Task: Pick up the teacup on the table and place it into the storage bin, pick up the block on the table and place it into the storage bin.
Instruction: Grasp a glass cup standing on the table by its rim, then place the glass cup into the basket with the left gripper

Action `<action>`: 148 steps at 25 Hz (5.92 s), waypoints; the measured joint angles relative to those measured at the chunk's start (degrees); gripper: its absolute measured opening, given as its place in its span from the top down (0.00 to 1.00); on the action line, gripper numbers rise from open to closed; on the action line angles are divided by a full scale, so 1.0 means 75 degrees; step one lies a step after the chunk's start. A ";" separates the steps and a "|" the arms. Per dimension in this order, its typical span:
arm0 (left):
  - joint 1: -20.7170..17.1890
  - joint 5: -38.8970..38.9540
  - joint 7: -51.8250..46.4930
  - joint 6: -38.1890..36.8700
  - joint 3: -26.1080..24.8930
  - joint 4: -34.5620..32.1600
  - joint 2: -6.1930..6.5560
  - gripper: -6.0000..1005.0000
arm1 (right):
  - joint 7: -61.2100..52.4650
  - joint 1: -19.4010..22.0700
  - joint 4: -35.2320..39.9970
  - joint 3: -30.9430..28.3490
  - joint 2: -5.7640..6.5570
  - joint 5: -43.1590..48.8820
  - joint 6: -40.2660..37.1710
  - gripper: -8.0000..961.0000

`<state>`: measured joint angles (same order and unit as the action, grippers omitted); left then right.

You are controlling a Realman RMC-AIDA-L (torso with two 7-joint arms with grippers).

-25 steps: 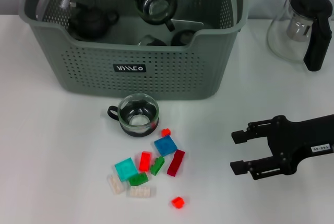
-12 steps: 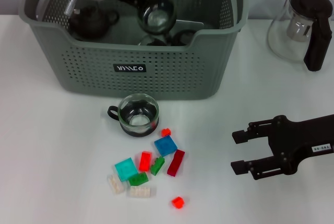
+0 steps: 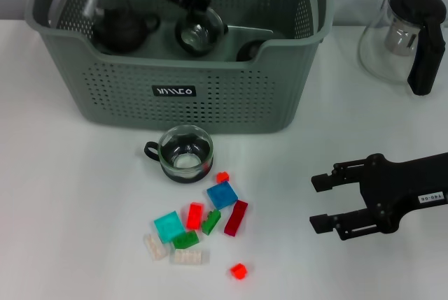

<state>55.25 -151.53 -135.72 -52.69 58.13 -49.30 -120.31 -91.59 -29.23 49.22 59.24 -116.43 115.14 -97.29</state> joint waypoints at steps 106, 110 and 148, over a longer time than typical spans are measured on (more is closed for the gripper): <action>-0.1630 -0.1142 0.2741 -0.4075 0.3893 -0.2020 -0.0540 0.93 | -0.0105 -0.0152 -0.0727 -0.0387 -0.0050 0.0079 0.0482 0.19; -0.1772 -0.1058 0.2658 -0.5135 0.3771 -0.2720 -0.0551 0.95 | -0.0095 -0.0147 -0.0727 -0.0387 -0.0037 0.0079 0.0477 0.19; 0.0265 0.1234 0.1931 -0.0374 -0.0045 0.0221 0.0315 0.95 | -0.0484 -0.0346 -0.0735 -0.0317 0.0068 0.0212 0.0198 0.19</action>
<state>57.24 -142.27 -121.24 -55.49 57.79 -47.65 -117.95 -95.22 -31.83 43.71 56.87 -115.92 116.73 -95.81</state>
